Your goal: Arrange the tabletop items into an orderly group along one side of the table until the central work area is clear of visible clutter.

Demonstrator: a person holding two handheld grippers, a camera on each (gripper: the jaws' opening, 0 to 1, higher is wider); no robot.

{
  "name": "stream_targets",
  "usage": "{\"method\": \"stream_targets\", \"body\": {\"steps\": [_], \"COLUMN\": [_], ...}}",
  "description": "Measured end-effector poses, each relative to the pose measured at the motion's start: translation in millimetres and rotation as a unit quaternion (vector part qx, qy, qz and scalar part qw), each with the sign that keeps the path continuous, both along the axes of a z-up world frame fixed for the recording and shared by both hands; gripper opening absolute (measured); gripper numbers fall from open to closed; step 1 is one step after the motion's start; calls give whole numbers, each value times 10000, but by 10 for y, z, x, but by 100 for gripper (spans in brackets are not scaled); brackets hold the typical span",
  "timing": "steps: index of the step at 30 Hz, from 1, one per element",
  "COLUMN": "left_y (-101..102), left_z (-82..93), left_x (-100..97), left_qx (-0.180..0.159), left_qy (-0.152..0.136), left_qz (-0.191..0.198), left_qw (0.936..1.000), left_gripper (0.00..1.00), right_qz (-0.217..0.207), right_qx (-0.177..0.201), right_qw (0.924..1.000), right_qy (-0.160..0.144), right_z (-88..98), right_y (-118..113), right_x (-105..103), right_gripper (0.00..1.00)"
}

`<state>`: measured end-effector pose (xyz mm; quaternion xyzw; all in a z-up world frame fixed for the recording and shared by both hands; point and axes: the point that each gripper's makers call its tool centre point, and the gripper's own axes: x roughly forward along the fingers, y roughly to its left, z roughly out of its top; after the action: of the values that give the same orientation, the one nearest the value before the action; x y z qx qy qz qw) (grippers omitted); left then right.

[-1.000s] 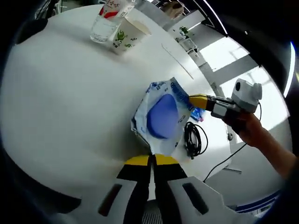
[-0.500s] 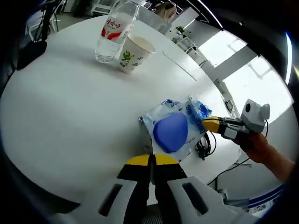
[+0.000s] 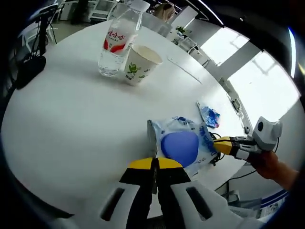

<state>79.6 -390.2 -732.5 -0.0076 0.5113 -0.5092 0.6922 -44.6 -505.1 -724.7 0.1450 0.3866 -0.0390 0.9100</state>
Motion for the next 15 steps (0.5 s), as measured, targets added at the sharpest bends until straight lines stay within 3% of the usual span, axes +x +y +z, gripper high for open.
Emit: {"method": "stream_targets", "body": {"steps": [10,15], "left_y": [56,48], "left_z": [-43,-81], "left_x": [107,124], "left_qx": [36,24], "left_qy": [-15,-135], "left_qz": [41,-187], "left_qw": [10000,9997], "left_gripper": [0,0], "right_qz": [-177,-196], "right_qx": [129,190], "right_qw": [9997,9995], "right_qy": [84,129], "right_z": [-126,-184], "right_y": [167,230], "right_x": [-110,-165], "right_gripper": [0,0]}}
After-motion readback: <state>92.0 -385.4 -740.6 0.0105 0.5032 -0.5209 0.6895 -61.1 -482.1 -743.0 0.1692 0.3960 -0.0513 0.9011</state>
